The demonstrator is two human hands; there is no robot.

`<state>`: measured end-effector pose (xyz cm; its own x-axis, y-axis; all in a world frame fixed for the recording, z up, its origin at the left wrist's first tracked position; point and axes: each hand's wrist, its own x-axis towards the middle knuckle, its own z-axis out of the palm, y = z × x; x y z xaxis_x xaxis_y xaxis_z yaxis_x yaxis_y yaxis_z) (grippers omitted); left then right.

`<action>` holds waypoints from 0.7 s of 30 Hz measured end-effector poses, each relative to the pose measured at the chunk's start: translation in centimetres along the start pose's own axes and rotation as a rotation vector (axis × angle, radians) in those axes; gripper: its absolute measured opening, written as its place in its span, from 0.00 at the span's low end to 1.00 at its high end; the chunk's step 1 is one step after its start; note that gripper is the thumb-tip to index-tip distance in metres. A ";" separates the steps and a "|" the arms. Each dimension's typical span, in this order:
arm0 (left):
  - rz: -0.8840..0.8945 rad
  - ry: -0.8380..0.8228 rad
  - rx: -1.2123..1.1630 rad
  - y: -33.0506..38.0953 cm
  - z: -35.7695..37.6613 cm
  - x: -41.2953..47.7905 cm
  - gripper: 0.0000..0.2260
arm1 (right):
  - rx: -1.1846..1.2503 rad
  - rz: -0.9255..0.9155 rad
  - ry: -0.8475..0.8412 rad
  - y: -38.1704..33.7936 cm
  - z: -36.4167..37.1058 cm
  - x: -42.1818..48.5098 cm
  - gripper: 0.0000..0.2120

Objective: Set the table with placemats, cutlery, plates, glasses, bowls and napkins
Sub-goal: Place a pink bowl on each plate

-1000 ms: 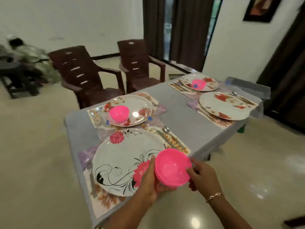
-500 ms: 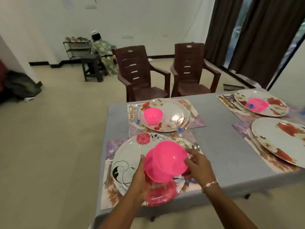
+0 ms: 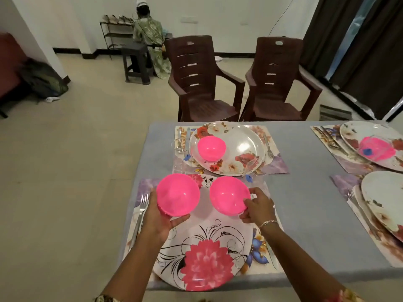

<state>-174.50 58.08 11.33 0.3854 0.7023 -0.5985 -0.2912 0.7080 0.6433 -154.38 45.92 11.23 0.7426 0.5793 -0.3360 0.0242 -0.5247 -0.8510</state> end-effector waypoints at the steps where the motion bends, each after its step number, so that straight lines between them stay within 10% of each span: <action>1: 0.003 0.000 -0.004 0.0 0.1 0.1 0.25 | -0.014 0.011 -0.006 0.2 0.4 0.5 0.11; 21: -0.007 0.018 -0.009 -0.7 1.5 0.0 0.23 | -0.148 0.036 -0.062 1.3 1.8 3.5 0.11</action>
<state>-172.99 57.50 11.53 0.3718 0.6985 -0.6114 -0.2962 0.7135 0.6350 -152.97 48.43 8.20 0.7022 0.5934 -0.3935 0.0999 -0.6293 -0.7707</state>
